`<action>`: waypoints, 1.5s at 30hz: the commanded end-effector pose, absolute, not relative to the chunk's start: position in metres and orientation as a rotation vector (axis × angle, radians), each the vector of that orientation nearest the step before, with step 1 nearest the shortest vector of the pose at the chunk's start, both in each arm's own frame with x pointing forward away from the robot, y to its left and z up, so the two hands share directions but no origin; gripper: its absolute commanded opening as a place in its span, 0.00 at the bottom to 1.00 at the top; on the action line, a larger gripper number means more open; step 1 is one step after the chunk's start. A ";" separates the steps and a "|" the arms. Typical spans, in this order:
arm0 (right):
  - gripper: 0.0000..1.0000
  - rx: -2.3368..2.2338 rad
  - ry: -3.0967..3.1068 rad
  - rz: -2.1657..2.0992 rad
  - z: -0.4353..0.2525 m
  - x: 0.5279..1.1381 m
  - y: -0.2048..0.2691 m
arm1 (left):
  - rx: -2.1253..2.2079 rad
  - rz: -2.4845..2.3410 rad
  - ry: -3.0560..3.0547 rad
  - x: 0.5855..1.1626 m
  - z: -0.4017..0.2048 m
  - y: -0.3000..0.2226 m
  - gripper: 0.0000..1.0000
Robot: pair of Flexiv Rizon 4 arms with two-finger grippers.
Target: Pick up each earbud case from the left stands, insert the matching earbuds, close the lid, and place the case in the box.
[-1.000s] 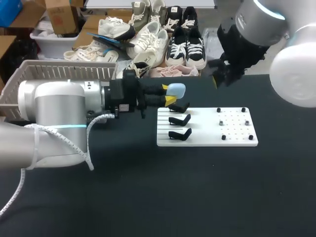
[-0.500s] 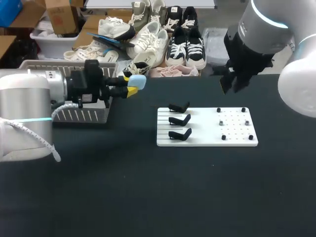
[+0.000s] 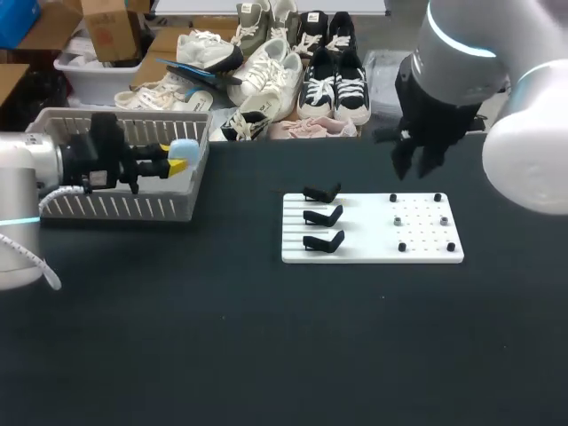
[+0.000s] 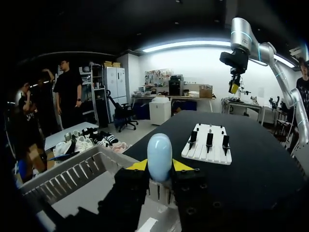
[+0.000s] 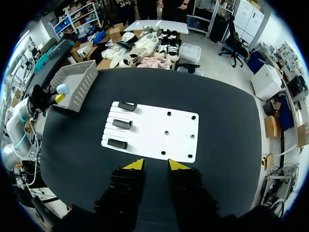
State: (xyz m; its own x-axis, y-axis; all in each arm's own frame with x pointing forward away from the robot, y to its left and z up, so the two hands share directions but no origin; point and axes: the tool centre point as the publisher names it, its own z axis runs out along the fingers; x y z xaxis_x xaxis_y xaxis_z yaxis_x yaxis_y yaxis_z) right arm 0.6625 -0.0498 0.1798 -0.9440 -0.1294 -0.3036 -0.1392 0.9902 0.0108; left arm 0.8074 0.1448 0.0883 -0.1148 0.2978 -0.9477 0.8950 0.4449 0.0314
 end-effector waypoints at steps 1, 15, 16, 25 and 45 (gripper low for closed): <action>0.26 -0.179 2.846 0.021 0.176 0.666 -0.040 | 1.039 -0.733 1.643 0.817 0.083 0.162 0.00; 0.25 -0.143 2.891 0.009 0.160 0.669 -0.032 | 0.999 -0.766 1.746 0.834 0.064 0.193 0.00; 0.25 -0.142 2.891 0.010 0.160 0.669 -0.032 | 1.000 -0.769 1.751 0.834 0.064 0.193 0.00; 0.25 -0.138 2.897 0.016 0.157 0.670 -0.032 | 0.985 -0.787 1.791 0.838 0.060 0.196 0.77; 0.27 -0.097 2.822 0.086 0.168 0.671 -0.047 | 1.062 -0.788 1.686 0.819 0.108 0.163 1.00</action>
State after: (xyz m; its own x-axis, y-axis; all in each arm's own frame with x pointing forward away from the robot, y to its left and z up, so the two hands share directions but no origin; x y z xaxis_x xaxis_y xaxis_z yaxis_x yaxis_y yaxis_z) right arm 0.6796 -0.0371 0.1671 -0.9588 -0.0664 -0.2762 -0.0796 0.9961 0.0368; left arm 0.8288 0.1680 0.1008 -0.1612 0.2830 -0.9455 0.9148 0.4024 -0.0355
